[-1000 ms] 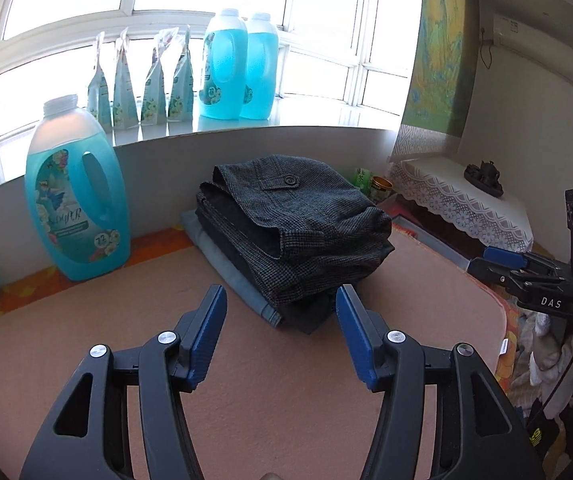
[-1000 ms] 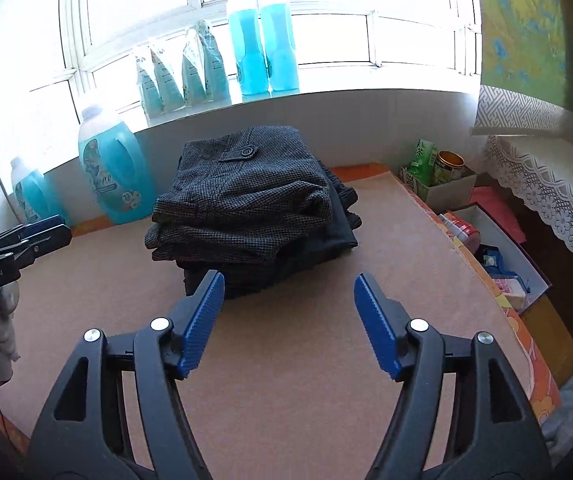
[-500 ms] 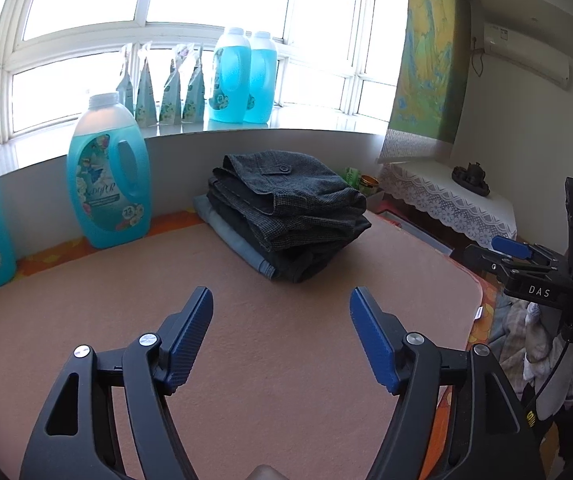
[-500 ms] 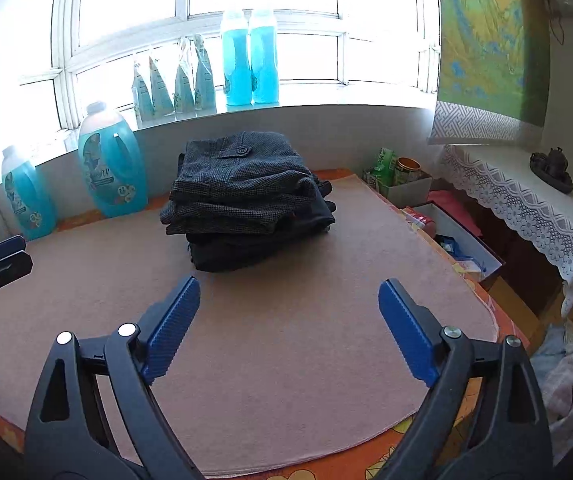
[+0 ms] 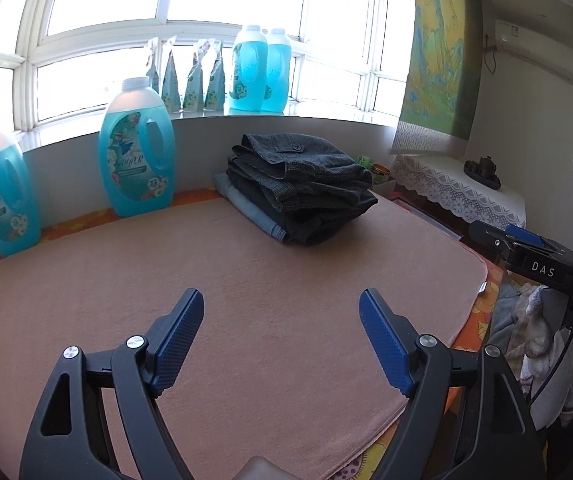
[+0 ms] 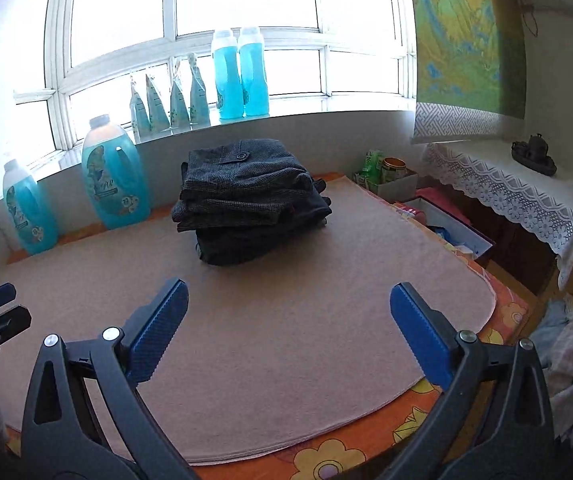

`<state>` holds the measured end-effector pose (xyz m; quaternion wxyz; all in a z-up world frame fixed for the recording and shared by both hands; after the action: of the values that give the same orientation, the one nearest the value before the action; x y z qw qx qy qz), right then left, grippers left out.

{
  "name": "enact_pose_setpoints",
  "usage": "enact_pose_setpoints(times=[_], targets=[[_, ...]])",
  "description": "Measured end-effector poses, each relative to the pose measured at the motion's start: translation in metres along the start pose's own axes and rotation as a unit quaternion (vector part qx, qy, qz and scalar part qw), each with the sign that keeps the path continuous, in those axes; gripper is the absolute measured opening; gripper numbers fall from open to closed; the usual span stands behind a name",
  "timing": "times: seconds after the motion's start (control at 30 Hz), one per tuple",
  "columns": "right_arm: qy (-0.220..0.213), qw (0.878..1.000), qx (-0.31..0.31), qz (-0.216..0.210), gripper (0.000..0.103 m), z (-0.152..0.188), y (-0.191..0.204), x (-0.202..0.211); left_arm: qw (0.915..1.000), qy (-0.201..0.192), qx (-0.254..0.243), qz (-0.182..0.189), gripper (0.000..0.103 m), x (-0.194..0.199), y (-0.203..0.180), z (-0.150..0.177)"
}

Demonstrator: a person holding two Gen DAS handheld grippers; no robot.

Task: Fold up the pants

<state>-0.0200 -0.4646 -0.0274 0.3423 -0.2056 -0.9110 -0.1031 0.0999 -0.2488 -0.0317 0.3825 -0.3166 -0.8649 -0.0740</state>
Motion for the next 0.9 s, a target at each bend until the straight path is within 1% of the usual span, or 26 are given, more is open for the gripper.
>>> enact_pose_setpoints(times=[0.13, 0.2, 0.3, 0.4, 0.53, 0.9], targets=[[0.005, 1.000, -0.013, -0.001, 0.103, 0.012, 0.000, -0.002, 0.9998, -0.006, 0.014, -0.011, 0.080, 0.004, -0.003, 0.013], [0.006, 1.000, -0.016, 0.007, 0.103, 0.017, 0.001, -0.004, 0.9997, -0.009, 0.019, -0.014, 0.080, 0.004, -0.006, 0.019], [0.008, 1.000, -0.010, 0.017, 0.103, 0.020, 0.003, -0.007, 0.9997, 0.002, 0.023, -0.005, 0.080, 0.001, -0.010, 0.025], [0.009, 1.000, -0.011, 0.016, 0.103, 0.022, 0.003, -0.008, 0.9996, 0.008, 0.026, -0.008, 0.080, -0.001, -0.012, 0.029], [0.009, 1.000, -0.013, 0.014, 0.103, 0.021, 0.003, -0.009, 0.9994, 0.017, 0.029, -0.011, 0.080, -0.002, -0.012, 0.030], [0.011, 1.000, -0.015, 0.006, 0.103, 0.019, 0.011, -0.013, 0.9989, 0.015, 0.038, -0.023, 0.080, -0.001, -0.006, 0.030]])
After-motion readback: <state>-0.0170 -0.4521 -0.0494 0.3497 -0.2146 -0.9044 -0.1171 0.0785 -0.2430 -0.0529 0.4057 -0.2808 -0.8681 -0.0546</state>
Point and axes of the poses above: each gripper's, at about its wrist camera, not at the fingertips, and x roughly against the way its jaws point, y to its left, z to its underside, the point moved 2 cm from there along -x, roughly the way its jaws point, and after that the axes turned 14 degrees about y, right-handed, at the moved point
